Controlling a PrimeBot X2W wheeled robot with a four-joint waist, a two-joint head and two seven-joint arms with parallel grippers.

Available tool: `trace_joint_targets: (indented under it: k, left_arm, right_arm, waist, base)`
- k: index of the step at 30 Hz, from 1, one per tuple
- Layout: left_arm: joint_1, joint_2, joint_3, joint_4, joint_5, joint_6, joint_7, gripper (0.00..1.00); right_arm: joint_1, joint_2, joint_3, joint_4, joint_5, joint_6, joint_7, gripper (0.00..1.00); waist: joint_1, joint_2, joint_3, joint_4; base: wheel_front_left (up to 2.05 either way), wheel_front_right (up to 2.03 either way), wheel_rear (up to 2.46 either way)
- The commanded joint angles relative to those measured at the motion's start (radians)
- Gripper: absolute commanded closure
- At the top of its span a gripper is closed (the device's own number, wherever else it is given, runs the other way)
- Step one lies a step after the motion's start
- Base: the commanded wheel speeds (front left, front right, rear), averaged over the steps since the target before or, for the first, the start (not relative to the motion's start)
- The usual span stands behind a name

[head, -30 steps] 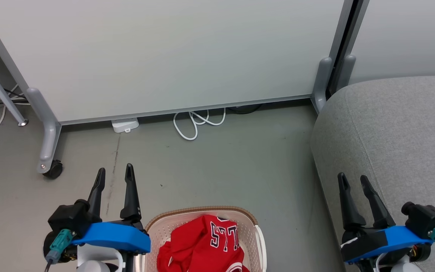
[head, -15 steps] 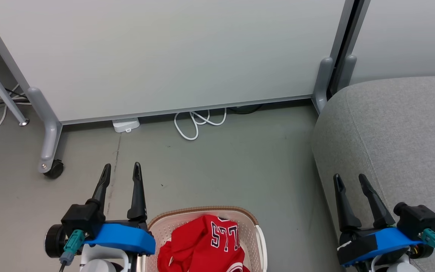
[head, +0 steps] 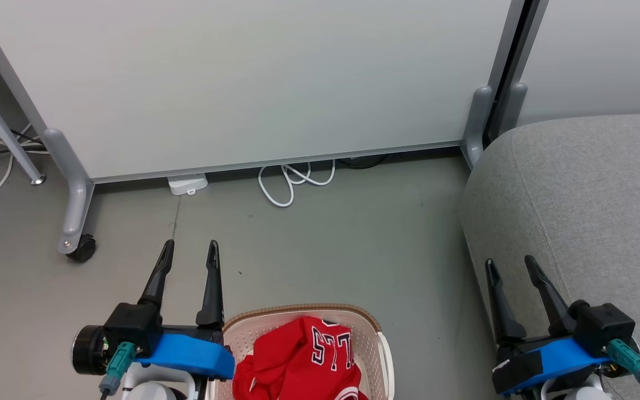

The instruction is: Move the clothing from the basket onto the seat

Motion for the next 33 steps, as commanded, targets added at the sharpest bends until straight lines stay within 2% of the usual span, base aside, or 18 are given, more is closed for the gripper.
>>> trace_joint_targets:
  k: [1, 14, 33]
  left_arm:
    - [-0.005, 0.001, 0.005, 0.002, 0.023, -0.007, -0.01, 0.0]
    - [-0.007, -0.013, 0.01, 0.032, 0.113, -0.035, -0.034, 0.0]
    - [-0.005, -0.019, 0.03, 0.049, 0.075, -0.064, -0.034, 0.0]
  right_arm:
    - [-0.017, -0.006, 0.002, 0.002, -0.027, 0.002, -0.01, 0.0]
    - [-0.017, -0.006, 0.008, 0.019, -0.11, 0.003, -0.035, 0.0]
    - [-0.013, -0.006, 0.01, 0.034, -0.088, 0.003, -0.034, 0.0]
  waist:
    - [0.0, 0.0, 0.0, 0.0]
    - [0.0, 0.0, 0.0, 0.001]
    - [0.0, 0.0, 0.003, -0.003]
  base:
    - [0.0, 0.0, 0.0]
    - [0.0, 0.0, 0.0]
    - [0.0, 0.0, 0.0]
